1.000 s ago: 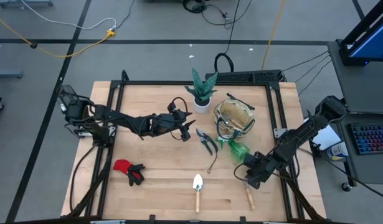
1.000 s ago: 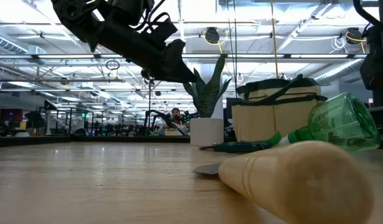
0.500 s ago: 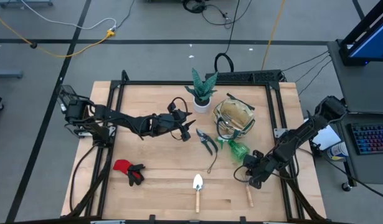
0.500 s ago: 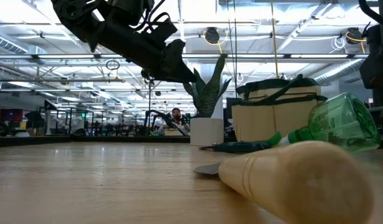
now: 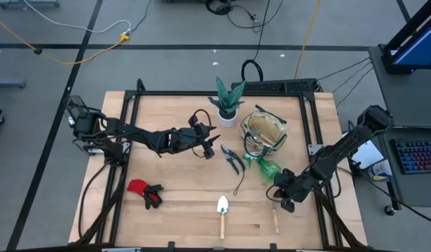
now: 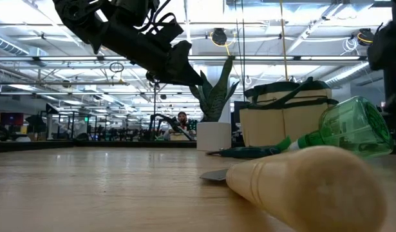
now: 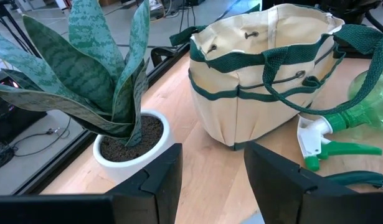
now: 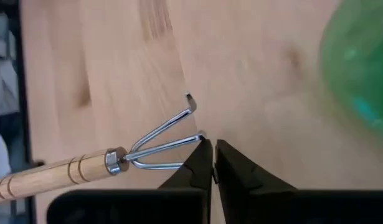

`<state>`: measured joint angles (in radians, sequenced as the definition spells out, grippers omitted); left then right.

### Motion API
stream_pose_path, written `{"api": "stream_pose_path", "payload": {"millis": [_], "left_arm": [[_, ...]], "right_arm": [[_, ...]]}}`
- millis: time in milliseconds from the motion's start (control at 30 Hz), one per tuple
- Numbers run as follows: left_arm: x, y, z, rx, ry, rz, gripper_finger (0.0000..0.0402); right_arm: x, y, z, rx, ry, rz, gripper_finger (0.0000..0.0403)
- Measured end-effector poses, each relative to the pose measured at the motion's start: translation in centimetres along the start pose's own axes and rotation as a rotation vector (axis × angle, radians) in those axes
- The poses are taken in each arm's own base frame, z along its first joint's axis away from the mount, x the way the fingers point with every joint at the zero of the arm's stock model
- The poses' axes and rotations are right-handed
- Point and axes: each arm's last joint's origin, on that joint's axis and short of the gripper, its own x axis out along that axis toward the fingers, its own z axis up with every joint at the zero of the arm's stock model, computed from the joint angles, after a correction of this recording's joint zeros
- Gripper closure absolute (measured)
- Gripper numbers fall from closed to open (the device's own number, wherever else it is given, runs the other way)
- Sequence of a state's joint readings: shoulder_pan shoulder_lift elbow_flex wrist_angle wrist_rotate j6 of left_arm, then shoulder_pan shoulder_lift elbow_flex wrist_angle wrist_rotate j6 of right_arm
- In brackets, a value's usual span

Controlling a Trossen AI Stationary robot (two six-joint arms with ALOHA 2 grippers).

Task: Pick & Place Garden tools in Gardening bag
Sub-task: Put the brown hand rake into the gardening bag

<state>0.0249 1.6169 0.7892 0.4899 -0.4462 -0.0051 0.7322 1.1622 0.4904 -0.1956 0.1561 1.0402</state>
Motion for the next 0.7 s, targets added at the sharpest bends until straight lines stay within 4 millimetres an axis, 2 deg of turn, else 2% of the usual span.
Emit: {"api": "stream_pose_path", "payload": {"millis": [167, 400, 700], "left_arm": [[0.0, 0.0, 0.0, 0.001, 0.000, 0.000, 0.0224], [0.0, 0.0, 0.0, 0.002, 0.000, 0.000, 0.0224], [0.0, 0.0, 0.0, 0.002, 0.000, 0.000, 0.0224]], "right_arm": [[-1.1, 0.1, 0.7, -0.055, -0.109, 0.014, 0.0401], [-2.6, 0.0, 2.7, -0.159, -0.275, 0.050, 0.0402], [-3.5, -1.4, 5.3, -0.286, -0.396, -0.018, 0.0402]]}}
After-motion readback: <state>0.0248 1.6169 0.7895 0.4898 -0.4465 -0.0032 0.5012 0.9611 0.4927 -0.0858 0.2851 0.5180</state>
